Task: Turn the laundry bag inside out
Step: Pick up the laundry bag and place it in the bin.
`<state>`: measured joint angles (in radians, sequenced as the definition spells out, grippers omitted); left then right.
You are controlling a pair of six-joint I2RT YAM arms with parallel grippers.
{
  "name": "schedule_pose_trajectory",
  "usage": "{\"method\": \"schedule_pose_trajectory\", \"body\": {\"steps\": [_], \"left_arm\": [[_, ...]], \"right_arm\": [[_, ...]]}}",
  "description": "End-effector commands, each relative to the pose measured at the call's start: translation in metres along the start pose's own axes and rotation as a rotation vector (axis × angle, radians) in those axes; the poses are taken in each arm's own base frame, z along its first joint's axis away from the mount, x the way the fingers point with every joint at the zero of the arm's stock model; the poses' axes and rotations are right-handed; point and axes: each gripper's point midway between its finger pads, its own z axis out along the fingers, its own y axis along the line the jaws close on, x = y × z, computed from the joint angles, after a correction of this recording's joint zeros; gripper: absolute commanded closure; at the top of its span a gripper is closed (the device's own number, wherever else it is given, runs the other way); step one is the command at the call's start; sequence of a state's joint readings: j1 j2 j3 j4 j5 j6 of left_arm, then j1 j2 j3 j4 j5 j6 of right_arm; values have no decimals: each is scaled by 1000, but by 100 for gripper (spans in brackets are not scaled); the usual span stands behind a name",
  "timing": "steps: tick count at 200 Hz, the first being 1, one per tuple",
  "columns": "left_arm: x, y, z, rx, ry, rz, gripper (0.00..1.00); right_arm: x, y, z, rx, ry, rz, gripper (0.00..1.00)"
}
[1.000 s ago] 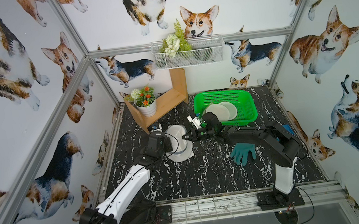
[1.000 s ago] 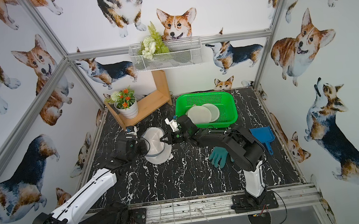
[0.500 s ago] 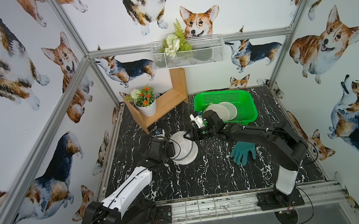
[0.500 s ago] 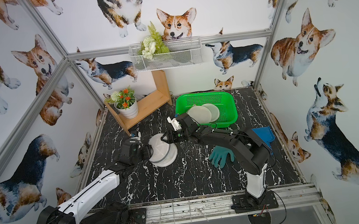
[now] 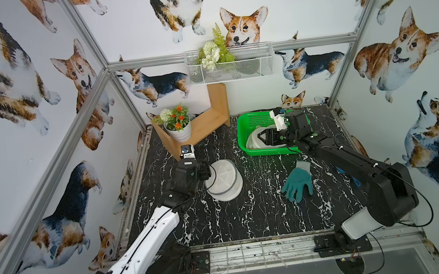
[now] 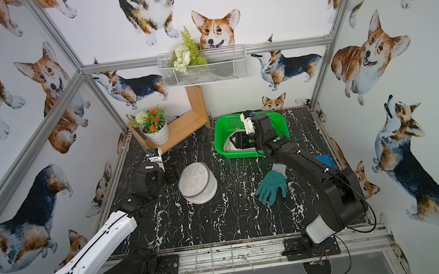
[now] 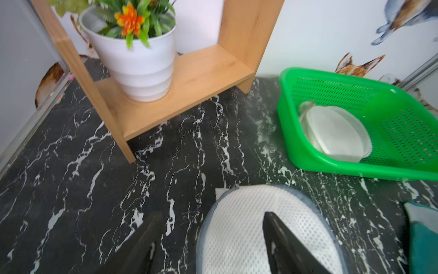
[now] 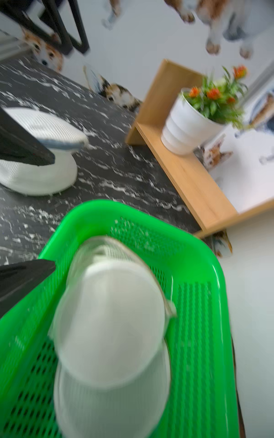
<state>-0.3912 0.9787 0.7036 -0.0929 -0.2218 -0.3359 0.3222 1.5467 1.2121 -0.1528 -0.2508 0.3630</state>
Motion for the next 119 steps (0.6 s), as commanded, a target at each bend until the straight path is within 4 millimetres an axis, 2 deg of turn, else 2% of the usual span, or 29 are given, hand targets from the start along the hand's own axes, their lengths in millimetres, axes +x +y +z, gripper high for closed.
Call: {"method": "schedule_pose_trajectory", "body": {"steps": [1,8,11,19,40,66,83,119], "left_arm": [[-30,-31,-1,156,-103,9,29],[-36,-38,0,187,-125,-4,29],[-53,-43,-3,204,-163,-17,29],[-62,-50,-2,232,-182,-35,30],[-72,-64,7,273,-182,-48,30],[-78,-80,17,283,-163,-31,31],[-79,-87,22,289,-153,-29,31],[-81,-97,30,288,-143,-28,32]], "right_arm": [[0,-48,14,157,37,-17,29],[-3,-60,22,193,48,-21,29],[-5,-65,25,209,52,-20,29],[-7,-80,32,249,68,-14,29],[-7,-117,52,311,101,12,30],[5,-152,78,365,169,34,32],[12,-164,94,368,200,53,34],[24,-175,120,353,242,82,36]]}}
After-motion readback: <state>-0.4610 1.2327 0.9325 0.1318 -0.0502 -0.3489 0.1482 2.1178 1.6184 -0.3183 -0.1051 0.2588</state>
